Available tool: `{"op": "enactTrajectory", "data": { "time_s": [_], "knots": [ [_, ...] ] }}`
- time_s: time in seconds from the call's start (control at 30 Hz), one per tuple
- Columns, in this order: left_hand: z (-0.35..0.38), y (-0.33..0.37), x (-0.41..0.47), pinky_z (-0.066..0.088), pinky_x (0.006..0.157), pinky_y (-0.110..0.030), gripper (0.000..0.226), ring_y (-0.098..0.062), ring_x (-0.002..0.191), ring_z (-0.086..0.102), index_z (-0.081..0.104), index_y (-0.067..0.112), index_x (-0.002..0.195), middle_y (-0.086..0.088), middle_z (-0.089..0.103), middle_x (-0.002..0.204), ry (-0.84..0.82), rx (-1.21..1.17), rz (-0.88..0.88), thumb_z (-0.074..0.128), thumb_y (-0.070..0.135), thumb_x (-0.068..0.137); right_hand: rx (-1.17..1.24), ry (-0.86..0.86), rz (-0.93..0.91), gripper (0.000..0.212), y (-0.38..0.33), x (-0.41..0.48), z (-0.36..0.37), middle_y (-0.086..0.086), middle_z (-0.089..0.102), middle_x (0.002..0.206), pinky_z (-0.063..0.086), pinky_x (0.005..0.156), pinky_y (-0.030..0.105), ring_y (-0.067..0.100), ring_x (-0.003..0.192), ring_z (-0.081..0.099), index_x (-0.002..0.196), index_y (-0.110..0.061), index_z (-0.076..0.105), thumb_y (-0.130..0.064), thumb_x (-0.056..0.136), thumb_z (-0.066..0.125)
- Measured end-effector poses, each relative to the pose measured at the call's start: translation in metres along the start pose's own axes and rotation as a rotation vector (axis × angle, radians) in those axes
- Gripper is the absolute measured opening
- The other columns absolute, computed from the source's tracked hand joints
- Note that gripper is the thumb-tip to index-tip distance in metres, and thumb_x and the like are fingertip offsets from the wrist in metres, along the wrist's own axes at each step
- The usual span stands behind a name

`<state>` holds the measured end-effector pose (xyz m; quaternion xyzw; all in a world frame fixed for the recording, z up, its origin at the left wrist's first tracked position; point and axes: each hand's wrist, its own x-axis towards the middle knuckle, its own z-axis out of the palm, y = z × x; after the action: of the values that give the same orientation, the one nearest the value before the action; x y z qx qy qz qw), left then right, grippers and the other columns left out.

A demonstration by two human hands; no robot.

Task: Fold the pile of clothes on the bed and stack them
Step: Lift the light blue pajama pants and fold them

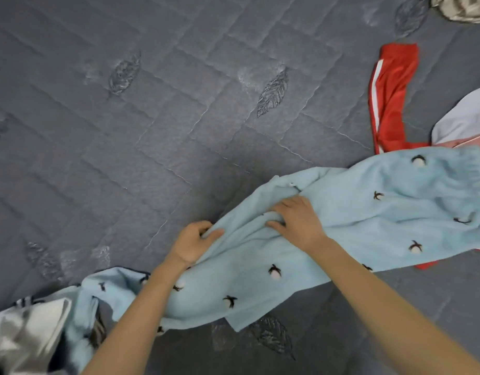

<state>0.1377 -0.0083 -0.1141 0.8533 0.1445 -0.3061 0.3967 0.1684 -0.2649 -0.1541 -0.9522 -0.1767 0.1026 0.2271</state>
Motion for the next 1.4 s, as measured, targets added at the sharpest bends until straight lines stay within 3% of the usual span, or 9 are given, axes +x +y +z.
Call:
{"op": "enactTrajectory", "data": {
  "time_s": [0.2,0.4,0.53,0.63,0.7,0.8,1.03,1.2,1.4],
  "knots": [
    [-0.024,0.011,-0.013,0.034,0.055,-0.021,0.028,-0.005,0.056,0.042,0.063,0.001,0.071,0.001,0.051,0.058,0.073,-0.154,0.151,0.065,0.021,0.090,0.154,0.138,0.048,0.033,0.000,-0.019,-0.008,0.000,0.061,0.083,0.044,0.075,0.035,0.021,0.076,0.058,0.091,-0.011,0.066,-0.041,0.088,0.051],
    [-0.021,0.011,-0.015,0.028,0.057,-0.024,0.041,-0.010,0.059,0.035,0.051,0.009,0.062,0.002,0.039,0.061,-0.261,-0.294,0.024,0.052,0.030,0.097,0.364,0.168,0.207,0.052,-0.016,-0.016,-0.025,-0.001,0.051,0.122,0.035,0.101,0.022,0.008,0.114,0.044,0.125,-0.015,0.055,-0.052,0.089,0.051],
    [-0.017,0.013,-0.011,0.048,0.058,-0.022,0.034,-0.015,0.070,0.055,0.068,0.004,0.092,-0.003,0.061,0.076,-0.402,-0.274,-0.147,0.047,0.031,0.099,0.093,0.103,0.046,0.063,-0.018,0.012,-0.018,0.010,0.039,0.147,0.028,0.112,0.045,0.030,0.138,0.032,0.145,-0.020,0.040,-0.030,0.088,0.066],
    [-0.006,0.021,-0.005,0.048,0.050,-0.021,0.027,-0.011,0.062,0.054,0.062,0.007,0.087,0.000,0.057,0.070,-0.421,-0.136,-0.109,0.049,0.028,0.098,0.036,-0.044,0.022,0.045,-0.012,0.024,-0.013,0.009,0.059,0.126,0.021,0.113,0.055,0.035,0.132,0.042,0.118,-0.013,0.065,-0.031,0.078,0.076],
    [0.004,0.023,0.004,0.045,0.058,-0.021,0.023,-0.010,0.063,0.050,0.055,0.010,0.083,0.000,0.056,0.072,-0.271,-0.029,-0.003,0.054,0.030,0.096,0.103,-0.021,0.023,0.021,-0.008,0.021,-0.018,0.000,0.062,0.085,0.029,0.109,0.055,0.028,0.097,0.060,0.084,-0.012,0.066,-0.030,0.074,0.073],
    [0.015,0.027,0.024,0.049,0.067,-0.029,0.020,-0.015,0.070,0.058,0.056,0.014,0.085,-0.002,0.063,0.076,-0.014,0.028,0.092,0.061,0.032,0.091,0.205,0.053,-0.023,0.026,-0.001,0.007,-0.028,-0.012,0.040,0.061,0.037,0.101,0.038,0.007,0.063,0.037,0.066,-0.014,0.053,-0.031,0.079,0.066],
    [0.047,0.068,0.063,0.051,0.075,-0.036,0.023,-0.019,0.087,0.063,0.062,0.015,0.099,0.004,0.066,0.090,0.077,0.168,0.232,0.065,0.035,0.088,0.242,0.072,-0.043,0.037,0.000,-0.013,-0.042,-0.006,0.052,0.059,0.041,0.074,0.024,0.014,0.061,0.047,0.071,-0.014,0.061,-0.046,0.088,0.055],
    [0.062,0.077,0.081,0.044,0.079,-0.034,0.037,-0.021,0.110,0.048,0.059,0.016,0.113,-0.002,0.052,0.116,0.142,0.333,0.210,0.063,0.042,0.087,0.290,0.095,0.058,0.035,-0.007,-0.015,-0.041,-0.007,0.055,0.061,0.033,0.070,0.016,0.007,0.062,0.046,0.073,-0.014,0.063,-0.046,0.086,0.056],
    [0.046,0.072,0.075,0.049,0.073,-0.033,0.018,-0.018,0.078,0.062,0.064,0.014,0.082,0.002,0.067,0.082,0.183,0.081,0.121,0.066,0.030,0.088,0.331,0.063,0.082,0.038,-0.008,-0.008,-0.039,-0.005,0.059,0.066,0.041,0.073,0.023,0.011,0.067,0.052,0.075,-0.013,0.064,-0.048,0.086,0.054]
  ]
}}
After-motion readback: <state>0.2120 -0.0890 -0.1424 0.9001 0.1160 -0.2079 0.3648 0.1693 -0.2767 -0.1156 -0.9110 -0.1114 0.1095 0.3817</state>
